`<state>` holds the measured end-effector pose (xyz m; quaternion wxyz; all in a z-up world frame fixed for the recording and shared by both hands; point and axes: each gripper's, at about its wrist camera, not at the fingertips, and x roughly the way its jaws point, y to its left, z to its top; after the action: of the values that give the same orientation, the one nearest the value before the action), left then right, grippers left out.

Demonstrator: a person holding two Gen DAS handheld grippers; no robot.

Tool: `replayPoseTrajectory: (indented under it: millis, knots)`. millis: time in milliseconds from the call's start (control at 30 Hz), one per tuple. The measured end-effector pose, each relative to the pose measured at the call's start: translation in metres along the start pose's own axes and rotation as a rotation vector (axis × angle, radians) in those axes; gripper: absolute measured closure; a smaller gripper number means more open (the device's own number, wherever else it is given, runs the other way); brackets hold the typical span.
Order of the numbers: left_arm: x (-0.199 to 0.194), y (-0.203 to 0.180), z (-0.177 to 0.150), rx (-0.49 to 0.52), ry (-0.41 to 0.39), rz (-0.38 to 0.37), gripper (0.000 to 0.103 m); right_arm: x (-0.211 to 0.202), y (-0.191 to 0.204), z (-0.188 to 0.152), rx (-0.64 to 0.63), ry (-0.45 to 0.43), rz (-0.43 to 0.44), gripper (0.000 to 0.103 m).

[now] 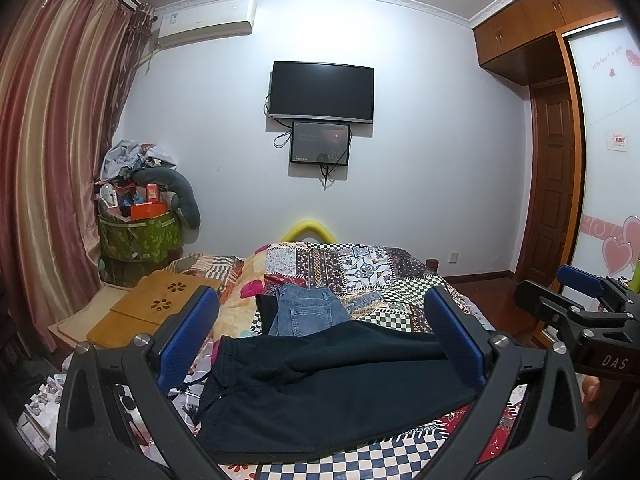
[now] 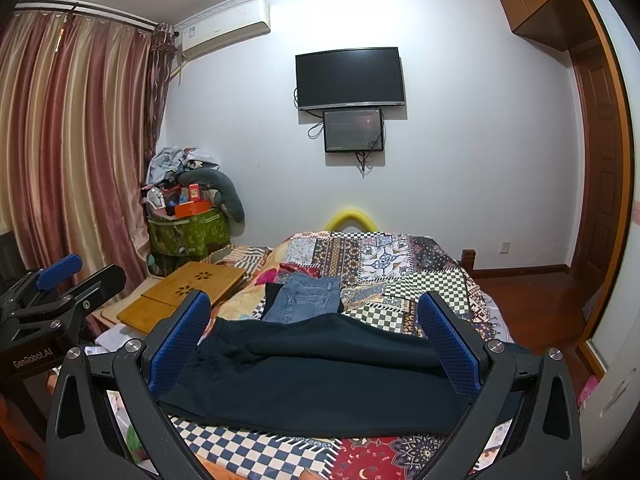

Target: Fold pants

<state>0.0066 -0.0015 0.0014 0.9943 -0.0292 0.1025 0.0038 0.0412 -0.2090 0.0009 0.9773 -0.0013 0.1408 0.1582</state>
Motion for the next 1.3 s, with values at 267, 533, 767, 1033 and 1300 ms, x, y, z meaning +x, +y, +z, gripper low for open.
replayPoseTrajectory:
  millis: [267,533,767,1033,1300]
  knots:
    - [0.001,0.000,-0.001,0.002,0.002,0.002,0.000,0.003,-0.003,0.002,0.002,0.010,0.000,0.000]
    - [0.018,0.001,-0.007,0.007,0.035,-0.001,0.000,0.020,-0.007,-0.002,0.007,0.043,-0.005,0.000]
    - [0.065,0.009,-0.012,-0.003,0.129,0.008,0.000,0.053,-0.020,-0.013,0.022,0.107,-0.014,0.000]
    - [0.152,0.030,-0.027,-0.007,0.286,0.039,0.000,0.109,-0.047,-0.027,0.015,0.206,-0.064,0.000]
    - [0.250,0.060,-0.053,0.041,0.464,0.097,0.000,0.165,-0.070,-0.033,-0.101,0.309,-0.117,0.000]
